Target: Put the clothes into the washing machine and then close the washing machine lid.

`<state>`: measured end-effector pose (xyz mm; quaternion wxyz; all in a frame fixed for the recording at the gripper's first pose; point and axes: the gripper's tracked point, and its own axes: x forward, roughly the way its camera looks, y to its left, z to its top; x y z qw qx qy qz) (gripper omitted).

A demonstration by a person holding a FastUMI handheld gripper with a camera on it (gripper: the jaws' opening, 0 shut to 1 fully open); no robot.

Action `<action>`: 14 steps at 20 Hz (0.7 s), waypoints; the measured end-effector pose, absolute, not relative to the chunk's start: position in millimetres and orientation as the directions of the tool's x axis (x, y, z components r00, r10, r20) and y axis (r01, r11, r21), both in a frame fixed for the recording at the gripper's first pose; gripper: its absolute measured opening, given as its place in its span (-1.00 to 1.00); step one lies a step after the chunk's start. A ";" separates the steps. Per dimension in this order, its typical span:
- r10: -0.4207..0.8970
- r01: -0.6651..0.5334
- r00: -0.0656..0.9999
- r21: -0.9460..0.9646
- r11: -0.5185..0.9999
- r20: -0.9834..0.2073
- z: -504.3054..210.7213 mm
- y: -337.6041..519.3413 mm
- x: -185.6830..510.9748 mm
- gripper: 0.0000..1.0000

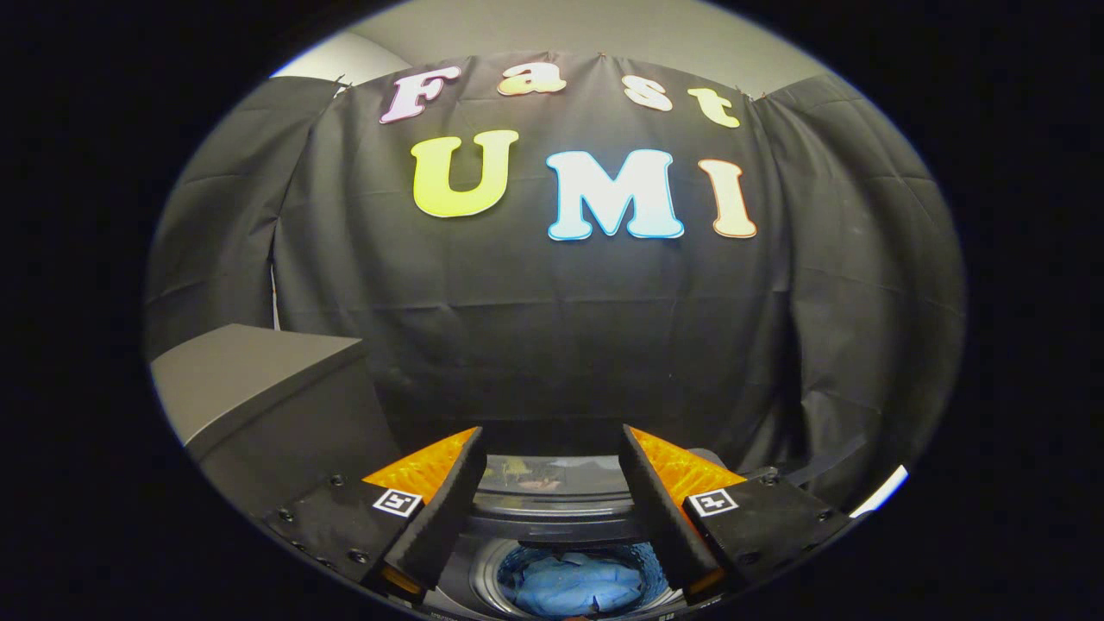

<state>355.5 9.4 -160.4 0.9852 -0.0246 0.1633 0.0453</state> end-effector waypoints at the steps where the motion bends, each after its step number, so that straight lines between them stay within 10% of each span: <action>1: 0.076 -0.094 0.938 -0.038 0.995 -0.337 -165.8 7.2 349.2 0.94; 14: 0.060 -0.071 0.952 -0.025 0.997 -0.299 -142.1 -5.8 263.2 0.95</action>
